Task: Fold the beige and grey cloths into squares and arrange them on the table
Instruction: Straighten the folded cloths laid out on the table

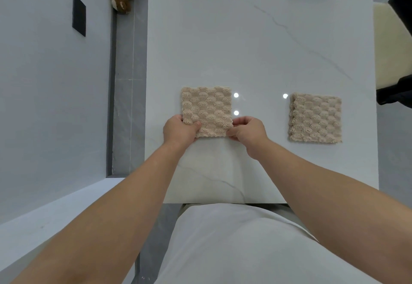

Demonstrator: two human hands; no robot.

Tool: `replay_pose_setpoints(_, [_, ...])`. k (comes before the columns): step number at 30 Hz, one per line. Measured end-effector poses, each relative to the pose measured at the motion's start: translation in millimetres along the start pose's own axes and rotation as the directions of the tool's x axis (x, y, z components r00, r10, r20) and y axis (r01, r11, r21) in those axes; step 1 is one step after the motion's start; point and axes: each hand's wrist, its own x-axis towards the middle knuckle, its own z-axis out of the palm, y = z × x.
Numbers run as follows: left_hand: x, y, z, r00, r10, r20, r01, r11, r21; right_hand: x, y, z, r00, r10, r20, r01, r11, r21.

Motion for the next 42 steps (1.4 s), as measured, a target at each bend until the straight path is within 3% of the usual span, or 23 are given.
replay_pose_setpoints(2, [-2,2,-4,0.993,0.095,-0.067,-0.078,0.972,0.221,2,-1,1,0.999,-0.031,-0.015,0.030,0.997,-0.073])
replay_pose_setpoints(4, [-4,3,-9,0.979,0.174,-0.109,-0.129,0.934,0.334,4,-1,1,0.994,-0.099,-0.044,0.089,0.978,-0.189])
replay_pose_setpoints(10, [1,-6,-18,0.957,0.263,-0.119,-0.212,0.921,0.327,2,1,-2,0.961,-0.277,0.005,0.251,0.862,-0.441])
replay_pose_setpoints(13, [-3,-7,-19,0.938,0.334,-0.091,-0.266,0.865,0.426,-4,0,-3,0.945,-0.322,0.064,0.308,0.804,-0.509])
replay_pose_setpoints(16, [-8,-6,-20,0.908,0.415,-0.055,-0.332,0.793,0.511,-12,-3,-4,0.874,-0.472,0.116,0.424,0.622,-0.658])
replay_pose_setpoints(19, [-9,-4,-20,0.902,0.431,-0.029,-0.359,0.785,0.505,-13,-2,-3,0.800,-0.566,0.202,0.491,0.423,-0.762])
replay_pose_setpoints(22, [-7,-5,-22,0.895,0.444,0.035,-0.400,0.766,0.504,-9,1,-1,0.766,-0.580,0.276,0.532,0.332,-0.779])
replay_pose_setpoints(24, [-4,-7,-24,0.869,0.482,0.107,-0.464,0.722,0.514,-6,3,-1,0.791,-0.517,0.327,0.523,0.296,-0.799])
replay_pose_setpoints(27, [-1,-6,-27,0.856,0.498,0.141,-0.492,0.699,0.519,-3,1,-1,0.834,-0.455,0.312,0.485,0.334,-0.808])
replay_pose_setpoints(30, [0,0,-26,0.780,0.609,0.143,-0.545,0.549,0.634,-4,-5,3,0.767,-0.565,0.305,0.531,0.291,-0.796])
replay_pose_setpoints(32, [1,8,-24,0.685,0.698,0.210,-0.602,0.380,0.702,-4,-11,10,0.661,-0.675,0.329,0.574,0.172,-0.801])
replay_pose_setpoints(34, [3,19,-21,0.651,0.682,0.334,-0.637,0.252,0.729,1,-19,16,0.604,-0.692,0.395,0.575,0.035,-0.818])
replay_pose_setpoints(37, [12,29,-16,0.710,0.506,0.491,-0.627,0.137,0.767,10,-31,20,0.705,-0.501,0.501,0.549,-0.061,-0.833])
replay_pose_setpoints(39, [20,30,-16,0.751,0.410,0.517,-0.597,0.089,0.797,17,-36,17,0.756,-0.403,0.516,0.525,-0.099,-0.845])
replay_pose_setpoints(42, [28,28,-21,0.761,0.360,0.540,-0.597,0.063,0.799,23,-44,11,0.811,-0.318,0.492,0.484,-0.108,-0.868])
